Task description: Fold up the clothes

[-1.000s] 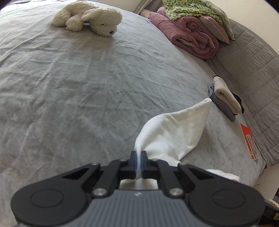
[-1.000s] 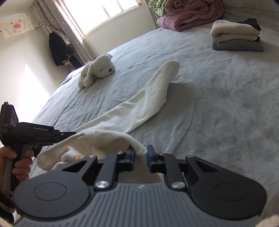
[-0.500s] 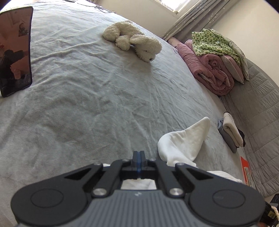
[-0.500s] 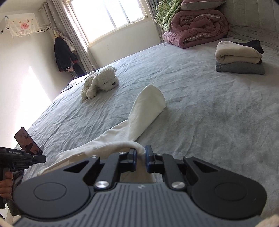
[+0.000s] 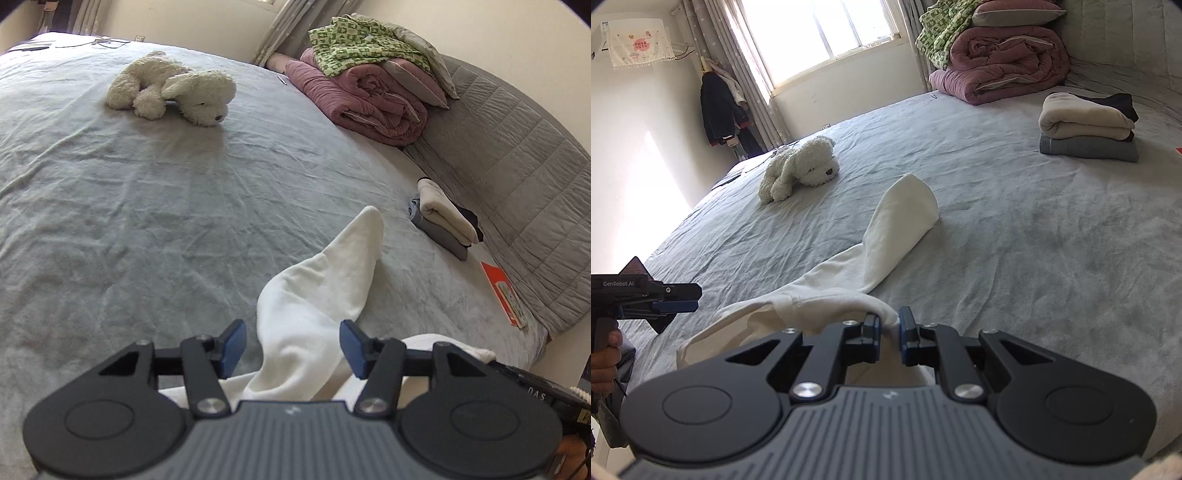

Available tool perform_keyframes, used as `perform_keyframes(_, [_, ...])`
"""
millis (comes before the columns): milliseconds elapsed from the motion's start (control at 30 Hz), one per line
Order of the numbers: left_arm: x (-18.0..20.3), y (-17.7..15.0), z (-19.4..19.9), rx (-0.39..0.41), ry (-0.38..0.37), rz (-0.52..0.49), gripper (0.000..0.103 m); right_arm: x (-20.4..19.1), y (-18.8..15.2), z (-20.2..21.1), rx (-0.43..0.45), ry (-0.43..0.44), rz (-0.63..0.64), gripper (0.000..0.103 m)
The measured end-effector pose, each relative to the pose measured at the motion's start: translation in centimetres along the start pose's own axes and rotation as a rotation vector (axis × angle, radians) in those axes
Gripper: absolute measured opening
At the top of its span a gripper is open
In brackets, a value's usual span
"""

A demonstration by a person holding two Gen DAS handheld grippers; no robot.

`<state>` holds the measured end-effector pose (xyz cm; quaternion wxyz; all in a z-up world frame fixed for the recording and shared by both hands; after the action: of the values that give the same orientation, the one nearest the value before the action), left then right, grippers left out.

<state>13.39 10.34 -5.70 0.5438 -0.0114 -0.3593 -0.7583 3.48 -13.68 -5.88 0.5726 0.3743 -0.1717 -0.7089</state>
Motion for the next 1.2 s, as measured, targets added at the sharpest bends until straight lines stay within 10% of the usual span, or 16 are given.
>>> perform_keyframes(233, [3.3,-0.6,-4.8,-0.150,0.061,-0.232,0.066,0.1,-0.3,-0.2,-0.022,-0.010,-0.005,0.013])
perform_keyframes(333, [2.5,-1.0,-5.6,-0.164,0.127,-0.217,0.021,0.2,-0.5,-0.5,-0.032,-0.015,-0.007,0.013])
perform_keyframes(433, [1.2,-0.6,-4.4,-0.086,0.116,-0.136,0.005,0.2,-0.8,-0.7,-0.034,-0.027,0.000,0.013])
perform_keyframes(700, [-3.4,-0.3,0.8,0.121,0.243,0.116,0.004,1.3,-0.3,-0.9,0.005,-0.083,-0.035,0.011])
perform_keyframes(1200, [-5.2,-7.6,8.1,0.147,0.271,0.390,0.004,2.6,6.0,1.4,0.179,-0.147,0.035,0.010])
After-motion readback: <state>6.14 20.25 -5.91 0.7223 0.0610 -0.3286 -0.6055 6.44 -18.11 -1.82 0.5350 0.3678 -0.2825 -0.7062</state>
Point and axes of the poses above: each gripper's, at about its wrist camera, not at the fingertips, and z roughly against the way its jaws point, x to its right, y to its top, the point moved 9 cm from there along -z, roughly the way its jaws point, and after that the axes turned 8 degrees about -x, right-handed, at the moved point
